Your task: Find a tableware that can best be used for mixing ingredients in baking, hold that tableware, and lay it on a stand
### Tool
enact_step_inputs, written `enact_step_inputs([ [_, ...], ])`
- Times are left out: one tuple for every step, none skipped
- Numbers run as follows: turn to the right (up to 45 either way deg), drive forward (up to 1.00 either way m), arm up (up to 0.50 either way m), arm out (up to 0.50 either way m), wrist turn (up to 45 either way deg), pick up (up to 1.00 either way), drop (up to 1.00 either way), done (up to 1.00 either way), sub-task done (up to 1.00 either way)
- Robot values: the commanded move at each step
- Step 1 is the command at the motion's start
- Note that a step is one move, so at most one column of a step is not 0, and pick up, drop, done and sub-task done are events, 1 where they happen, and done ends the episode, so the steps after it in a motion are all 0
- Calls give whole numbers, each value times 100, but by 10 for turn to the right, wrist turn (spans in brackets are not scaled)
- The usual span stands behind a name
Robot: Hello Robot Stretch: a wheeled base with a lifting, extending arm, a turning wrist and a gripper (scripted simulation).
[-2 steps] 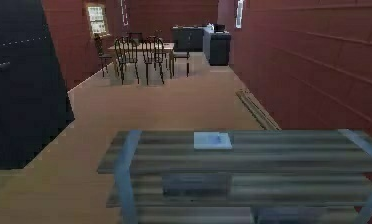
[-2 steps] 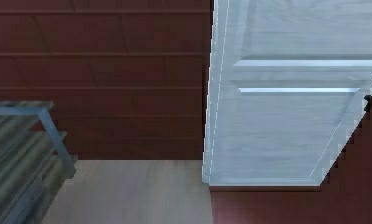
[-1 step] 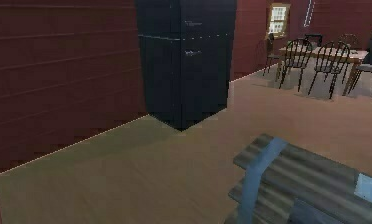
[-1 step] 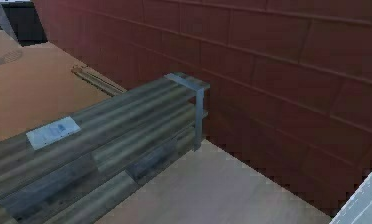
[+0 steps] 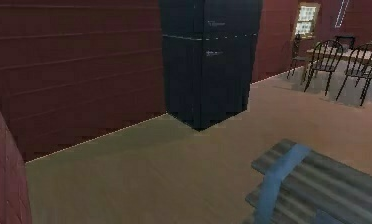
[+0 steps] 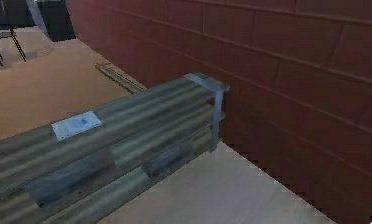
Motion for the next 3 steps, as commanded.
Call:
enact_step_inputs([
  [0,100,0,0,0,0,0,0,0],
  [-180,0,0,0,0,0,0,0,0],
  [0,15,0,0,0,0,0,0,0],
])
